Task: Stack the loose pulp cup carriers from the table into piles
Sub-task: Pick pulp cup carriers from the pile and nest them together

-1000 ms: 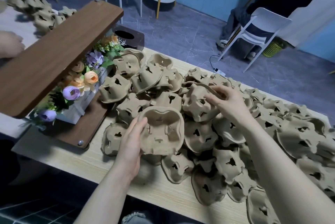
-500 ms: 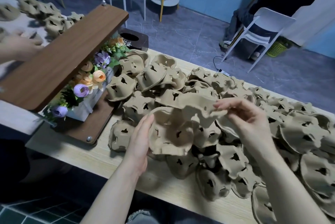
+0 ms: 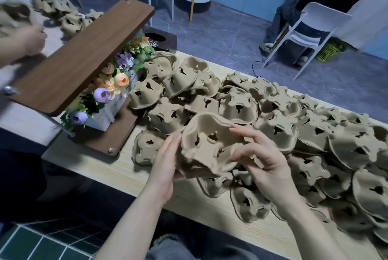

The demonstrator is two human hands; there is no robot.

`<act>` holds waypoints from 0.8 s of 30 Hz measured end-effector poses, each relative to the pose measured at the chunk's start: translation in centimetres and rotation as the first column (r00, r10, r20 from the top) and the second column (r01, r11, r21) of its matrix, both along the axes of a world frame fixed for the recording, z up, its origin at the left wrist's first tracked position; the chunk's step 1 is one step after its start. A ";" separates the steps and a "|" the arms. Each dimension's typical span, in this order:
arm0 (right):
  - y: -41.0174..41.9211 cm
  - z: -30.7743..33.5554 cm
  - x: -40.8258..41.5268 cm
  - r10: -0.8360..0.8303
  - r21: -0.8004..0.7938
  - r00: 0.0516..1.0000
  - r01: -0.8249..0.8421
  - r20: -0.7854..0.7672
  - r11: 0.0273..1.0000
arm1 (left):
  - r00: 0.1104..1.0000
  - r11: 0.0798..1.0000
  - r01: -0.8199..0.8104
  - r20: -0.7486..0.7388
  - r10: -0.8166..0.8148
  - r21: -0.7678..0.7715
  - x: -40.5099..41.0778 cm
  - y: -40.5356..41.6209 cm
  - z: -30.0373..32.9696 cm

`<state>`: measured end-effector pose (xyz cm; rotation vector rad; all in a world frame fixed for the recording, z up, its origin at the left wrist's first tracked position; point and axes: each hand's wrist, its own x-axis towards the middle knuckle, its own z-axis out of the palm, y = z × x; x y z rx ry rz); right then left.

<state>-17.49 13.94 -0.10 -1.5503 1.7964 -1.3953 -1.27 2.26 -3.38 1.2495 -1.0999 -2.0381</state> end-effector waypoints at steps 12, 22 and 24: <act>0.4 -1.7 1.3 -0.120 0.151 0.990 0.107 0.079 0.983 | 0.996 0.995 -0.054 -0.069 0.061 0.087 1.2 0.9 -0.6; 0.4 -1.4 4.6 -0.482 0.468 0.649 0.213 0.588 0.858 | 0.996 0.997 -0.007 -0.083 0.013 0.077 1.4 1.6 -1.0; 0.5 -1.2 4.8 -0.493 0.464 0.619 0.224 0.611 0.857 | 0.993 0.998 0.057 -0.107 -0.054 0.033 1.8 1.6 -1.0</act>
